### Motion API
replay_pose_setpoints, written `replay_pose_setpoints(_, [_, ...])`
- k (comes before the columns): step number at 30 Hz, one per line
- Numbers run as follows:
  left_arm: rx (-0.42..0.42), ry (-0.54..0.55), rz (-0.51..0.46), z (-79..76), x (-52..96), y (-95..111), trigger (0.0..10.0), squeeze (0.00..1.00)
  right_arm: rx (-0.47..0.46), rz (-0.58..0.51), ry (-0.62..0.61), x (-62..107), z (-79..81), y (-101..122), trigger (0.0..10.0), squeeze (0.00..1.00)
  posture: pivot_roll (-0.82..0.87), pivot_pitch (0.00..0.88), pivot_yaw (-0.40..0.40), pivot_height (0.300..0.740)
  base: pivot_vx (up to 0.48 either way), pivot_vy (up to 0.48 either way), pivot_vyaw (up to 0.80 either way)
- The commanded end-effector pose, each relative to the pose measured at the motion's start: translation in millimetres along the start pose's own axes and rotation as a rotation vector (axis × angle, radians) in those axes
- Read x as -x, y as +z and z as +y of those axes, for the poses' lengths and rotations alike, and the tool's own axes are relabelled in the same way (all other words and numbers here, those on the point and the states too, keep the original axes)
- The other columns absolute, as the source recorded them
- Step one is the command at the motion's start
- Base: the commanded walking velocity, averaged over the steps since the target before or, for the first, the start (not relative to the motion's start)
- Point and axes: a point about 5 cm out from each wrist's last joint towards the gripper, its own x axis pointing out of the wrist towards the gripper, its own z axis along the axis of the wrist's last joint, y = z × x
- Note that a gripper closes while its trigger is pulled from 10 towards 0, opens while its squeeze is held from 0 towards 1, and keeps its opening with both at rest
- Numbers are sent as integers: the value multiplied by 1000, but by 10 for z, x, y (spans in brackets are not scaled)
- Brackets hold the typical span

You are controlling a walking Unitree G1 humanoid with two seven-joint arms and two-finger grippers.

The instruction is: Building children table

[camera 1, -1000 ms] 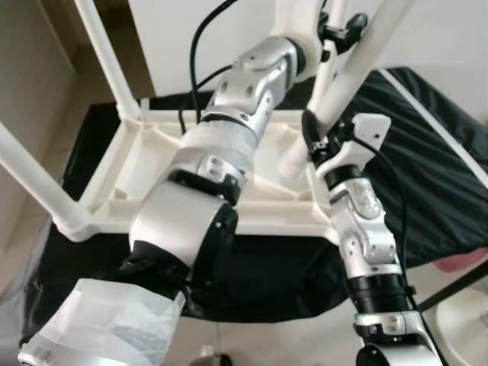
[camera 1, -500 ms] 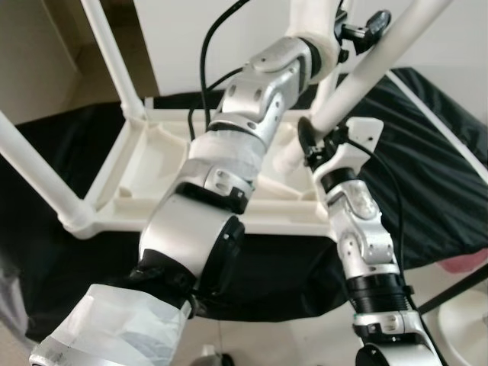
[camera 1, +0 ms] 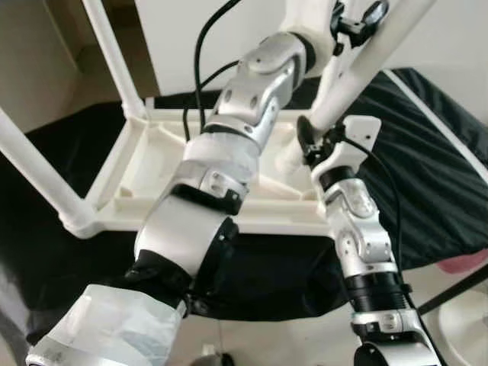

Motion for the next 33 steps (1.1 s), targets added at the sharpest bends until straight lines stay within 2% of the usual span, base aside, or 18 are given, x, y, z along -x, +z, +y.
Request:
replay_pose_setpoints(1, [-12,19,11,18,24,-53,10000,0,6,-45,0,-35,14,124,10000,0,-43,0,18,740,0,0,0])
replay_pose_setpoints(10, [-35,98,1,145,172,-223,10000,0,18,-53,-30,-7,-57,176,10000,0,-38,0,17,740,0,0,0])
replay_pose_setpoints(14, [-47,143,40,259,356,-472,10000,0,28,-52,-63,31,-107,183,10000,0,-35,0,22,740,0,0,0])
replay_pose_setpoints(17, [-38,159,58,293,455,-579,10000,0,29,-44,-76,50,-117,183,10000,0,-33,0,25,740,0,0,0])
replay_pose_setpoints(20, [-46,158,66,288,528,-657,10000,0,34,-32,-82,61,-127,176,10000,0,-35,1,26,740,0,0,0])
replay_pose_setpoints(27, [-3,183,102,217,833,-960,10000,0,42,-28,-116,95,-190,205,10000,0,-38,15,22,740,0,0,0])
replay_pose_setpoints(33, [26,181,129,137,1009,-1086,10000,0,69,-21,-128,116,-223,228,10000,0,-38,25,17,740,0,0,0])
